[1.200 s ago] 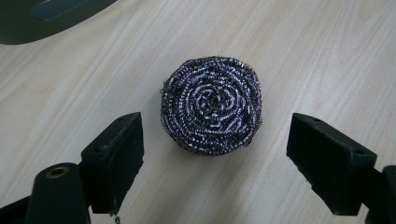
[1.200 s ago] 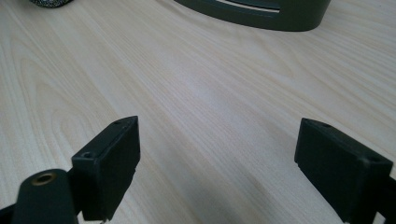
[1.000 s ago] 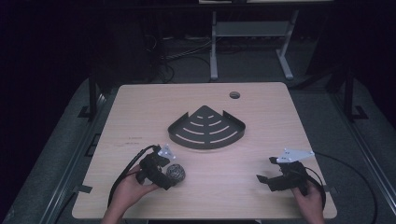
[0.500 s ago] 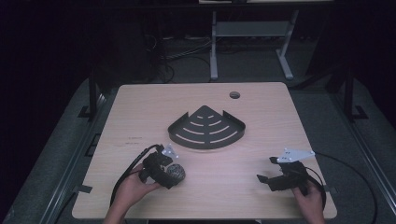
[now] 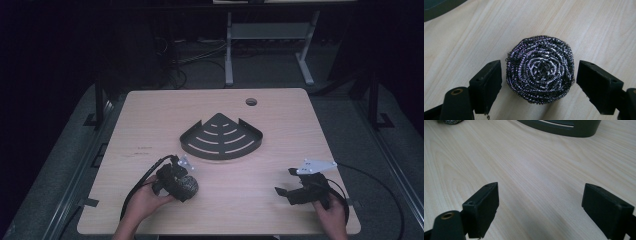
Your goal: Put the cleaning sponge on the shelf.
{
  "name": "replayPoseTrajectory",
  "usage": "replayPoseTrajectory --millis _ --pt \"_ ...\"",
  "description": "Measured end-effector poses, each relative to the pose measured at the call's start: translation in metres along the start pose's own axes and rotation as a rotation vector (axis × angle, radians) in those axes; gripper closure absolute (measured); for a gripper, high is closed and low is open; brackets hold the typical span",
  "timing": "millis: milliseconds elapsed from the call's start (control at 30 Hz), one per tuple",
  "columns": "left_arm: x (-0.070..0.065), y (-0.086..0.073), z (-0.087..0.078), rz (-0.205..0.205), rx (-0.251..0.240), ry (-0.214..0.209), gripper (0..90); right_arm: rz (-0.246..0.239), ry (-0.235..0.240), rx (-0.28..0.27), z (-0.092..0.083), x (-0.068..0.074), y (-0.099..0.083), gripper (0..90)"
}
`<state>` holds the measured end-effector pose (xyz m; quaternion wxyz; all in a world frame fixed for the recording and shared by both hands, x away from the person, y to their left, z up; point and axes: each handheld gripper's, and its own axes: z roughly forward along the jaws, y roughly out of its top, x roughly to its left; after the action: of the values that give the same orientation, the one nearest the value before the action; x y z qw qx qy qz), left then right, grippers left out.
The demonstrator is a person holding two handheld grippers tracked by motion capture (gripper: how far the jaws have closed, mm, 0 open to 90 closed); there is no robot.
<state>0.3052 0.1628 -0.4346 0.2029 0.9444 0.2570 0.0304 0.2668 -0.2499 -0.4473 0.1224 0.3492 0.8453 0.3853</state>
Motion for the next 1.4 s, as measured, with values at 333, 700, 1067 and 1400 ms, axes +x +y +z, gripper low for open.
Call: replayPoseTrajectory --millis 333,700,1067,1400 --pt "0.003 0.002 0.002 -0.008 0.005 0.008 23.6 -0.001 -0.001 -0.003 0.000 0.000 0.000 13.9" --pt "0.001 0.006 0.005 0.011 0.018 0.001 31.9 -0.006 -0.001 -0.005 0.000 0.000 0.000 13.9" --pt "0.001 0.009 -0.001 0.016 0.008 0.008 33.6 -0.005 -0.002 -0.006 0.000 0.000 0.001 13.8" --pt "0.006 0.014 -0.007 0.015 -0.008 -0.003 33.6 -0.006 -0.001 -0.007 0.000 0.000 0.001 13.9"
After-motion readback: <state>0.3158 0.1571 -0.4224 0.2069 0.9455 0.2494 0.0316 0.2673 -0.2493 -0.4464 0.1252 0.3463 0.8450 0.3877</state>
